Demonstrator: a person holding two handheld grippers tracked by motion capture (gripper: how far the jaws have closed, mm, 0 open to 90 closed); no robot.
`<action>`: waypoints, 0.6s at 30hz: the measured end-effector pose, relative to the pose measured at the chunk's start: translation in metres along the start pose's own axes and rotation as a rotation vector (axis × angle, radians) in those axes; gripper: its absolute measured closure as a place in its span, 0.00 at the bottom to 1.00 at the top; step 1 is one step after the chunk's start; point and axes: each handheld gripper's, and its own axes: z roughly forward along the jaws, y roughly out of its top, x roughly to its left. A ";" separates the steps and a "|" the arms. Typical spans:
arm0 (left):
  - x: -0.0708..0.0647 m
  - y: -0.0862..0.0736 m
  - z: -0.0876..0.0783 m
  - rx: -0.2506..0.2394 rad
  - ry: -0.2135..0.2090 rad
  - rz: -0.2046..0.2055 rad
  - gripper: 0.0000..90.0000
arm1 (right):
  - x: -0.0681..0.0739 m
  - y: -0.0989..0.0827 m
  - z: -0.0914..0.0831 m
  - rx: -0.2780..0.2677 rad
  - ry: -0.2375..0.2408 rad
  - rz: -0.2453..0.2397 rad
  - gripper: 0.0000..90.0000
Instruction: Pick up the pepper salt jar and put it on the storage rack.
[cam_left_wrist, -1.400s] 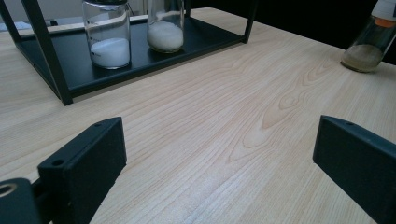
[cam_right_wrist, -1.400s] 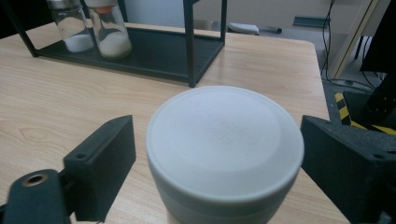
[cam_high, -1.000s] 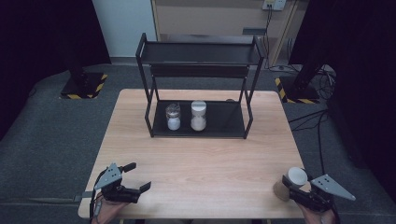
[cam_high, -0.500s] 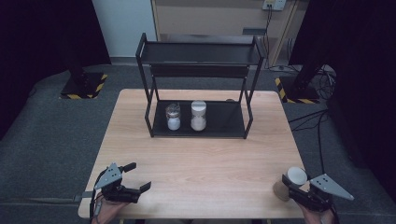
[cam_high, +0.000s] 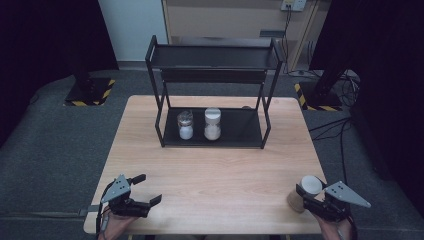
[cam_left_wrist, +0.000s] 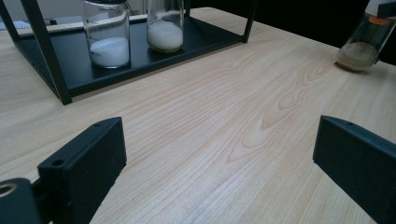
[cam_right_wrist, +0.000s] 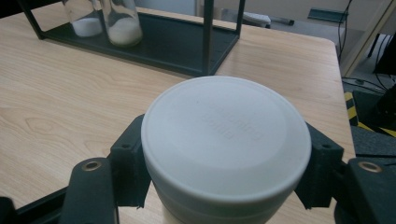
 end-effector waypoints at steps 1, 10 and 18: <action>0.000 0.000 0.000 0.000 0.000 0.000 0.02 | 0.001 0.001 0.001 -0.001 0.000 -0.005 0.37; 0.000 0.000 0.000 -0.001 -0.002 0.000 0.02 | 0.004 0.018 0.012 -0.003 0.035 -0.029 0.37; 0.000 0.000 0.000 0.001 -0.004 0.002 0.02 | 0.004 0.031 0.024 -0.005 0.072 -0.031 0.37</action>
